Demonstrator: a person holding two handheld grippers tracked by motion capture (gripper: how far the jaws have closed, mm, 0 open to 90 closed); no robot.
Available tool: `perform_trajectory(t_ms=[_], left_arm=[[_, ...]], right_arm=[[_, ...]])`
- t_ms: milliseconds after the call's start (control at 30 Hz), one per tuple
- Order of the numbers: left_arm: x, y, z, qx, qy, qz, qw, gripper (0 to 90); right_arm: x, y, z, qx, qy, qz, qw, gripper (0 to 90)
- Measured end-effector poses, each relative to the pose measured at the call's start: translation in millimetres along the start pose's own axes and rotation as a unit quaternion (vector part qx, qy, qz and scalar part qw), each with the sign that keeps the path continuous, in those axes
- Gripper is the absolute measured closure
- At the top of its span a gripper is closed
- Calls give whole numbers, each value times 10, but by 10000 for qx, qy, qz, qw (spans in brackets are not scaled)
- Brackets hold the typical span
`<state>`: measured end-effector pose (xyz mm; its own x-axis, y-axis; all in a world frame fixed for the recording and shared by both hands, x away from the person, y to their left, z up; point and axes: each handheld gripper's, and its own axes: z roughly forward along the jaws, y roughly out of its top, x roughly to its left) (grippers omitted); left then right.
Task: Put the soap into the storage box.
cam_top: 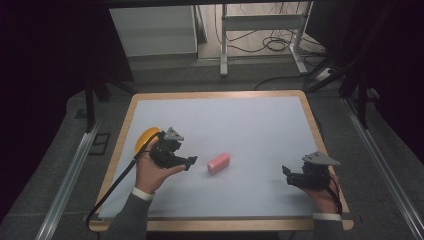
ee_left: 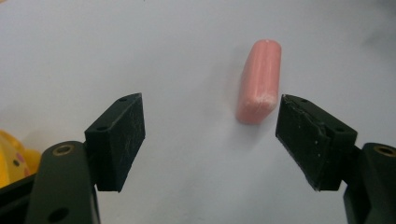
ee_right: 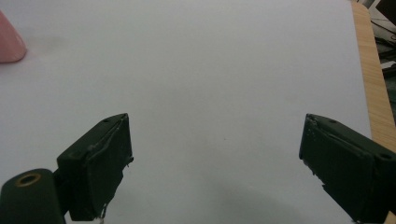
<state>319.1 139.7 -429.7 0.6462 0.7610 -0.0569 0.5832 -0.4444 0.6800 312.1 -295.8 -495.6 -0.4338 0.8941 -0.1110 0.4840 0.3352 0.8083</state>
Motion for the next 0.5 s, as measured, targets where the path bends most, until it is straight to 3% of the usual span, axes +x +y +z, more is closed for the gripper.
perform_trajectory(t_ms=[500], left_arm=[[-142, 162, 264, 303, -124, 203, 9993, 243]], right_arm=[[-42, 0, -25, -30, -37, 50, 10000, 93]])
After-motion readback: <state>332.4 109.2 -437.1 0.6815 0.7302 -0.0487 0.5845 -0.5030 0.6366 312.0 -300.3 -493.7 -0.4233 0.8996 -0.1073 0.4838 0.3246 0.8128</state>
